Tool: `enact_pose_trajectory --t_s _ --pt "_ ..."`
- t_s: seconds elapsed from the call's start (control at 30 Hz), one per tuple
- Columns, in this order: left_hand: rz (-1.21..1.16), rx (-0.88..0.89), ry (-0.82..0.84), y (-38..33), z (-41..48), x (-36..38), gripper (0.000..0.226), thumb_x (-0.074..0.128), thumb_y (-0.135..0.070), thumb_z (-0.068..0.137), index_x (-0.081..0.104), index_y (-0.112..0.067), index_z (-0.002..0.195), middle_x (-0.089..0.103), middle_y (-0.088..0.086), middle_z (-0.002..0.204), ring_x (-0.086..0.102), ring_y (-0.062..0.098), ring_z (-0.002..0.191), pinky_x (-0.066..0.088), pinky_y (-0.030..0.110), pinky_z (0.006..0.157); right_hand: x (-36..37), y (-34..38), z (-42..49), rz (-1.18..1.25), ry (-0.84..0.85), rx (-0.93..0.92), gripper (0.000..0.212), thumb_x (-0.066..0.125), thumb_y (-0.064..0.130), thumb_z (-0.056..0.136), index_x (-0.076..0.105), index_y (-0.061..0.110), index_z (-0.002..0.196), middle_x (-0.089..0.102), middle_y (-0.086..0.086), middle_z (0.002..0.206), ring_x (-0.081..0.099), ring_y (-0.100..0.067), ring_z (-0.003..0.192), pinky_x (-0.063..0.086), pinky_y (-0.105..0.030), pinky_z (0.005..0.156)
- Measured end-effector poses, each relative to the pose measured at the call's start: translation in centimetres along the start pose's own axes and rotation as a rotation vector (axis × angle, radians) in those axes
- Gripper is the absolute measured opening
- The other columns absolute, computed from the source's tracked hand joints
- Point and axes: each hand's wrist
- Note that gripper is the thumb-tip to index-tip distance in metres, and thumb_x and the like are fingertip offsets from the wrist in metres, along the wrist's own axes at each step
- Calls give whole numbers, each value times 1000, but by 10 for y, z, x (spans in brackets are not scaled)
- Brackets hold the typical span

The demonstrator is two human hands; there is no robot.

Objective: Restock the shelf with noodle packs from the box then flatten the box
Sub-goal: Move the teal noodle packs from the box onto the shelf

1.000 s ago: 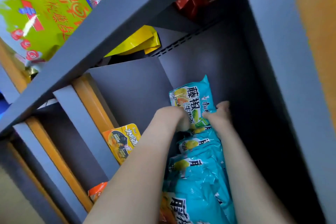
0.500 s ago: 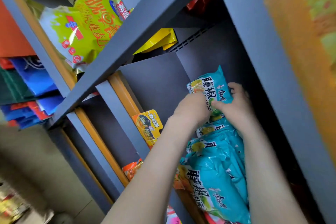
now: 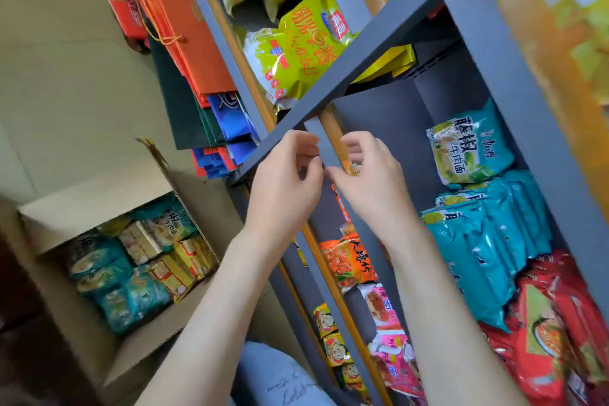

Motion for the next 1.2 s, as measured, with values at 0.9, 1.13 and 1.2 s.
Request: enact_pose_trajectory --t_s 0.9,1.13,1.2 --pt "383 -1182 -138 570 -96 -79 40 48 -22 95 47 -7 132 56 15 128 51 31 118 40 32 90 522 -117 0 -119 835 -107 57 58 17 90 33 20 142 43 -1 135 43 -20 126 39 -39 106" --pt "169 -1109 -259 635 -29 -46 58 55 -32 92 37 -9 142 50 11 136 51 28 119 39 25 86 555 -142 18 -21 786 -63 52 59 17 89 39 22 137 44 3 132 46 -14 119 42 -29 101" --pt "84 -1135 -310 644 -11 -38 63 61 -37 88 40 -4 137 50 13 133 51 30 118 44 30 94 552 -148 20 7 778 -47 51 59 19 90 39 23 136 44 5 130 45 -11 119 42 -28 101"
Point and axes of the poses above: each hand's wrist, its own z-axis towards the middle knuckle, its own x-axis out of the palm, y = z × x
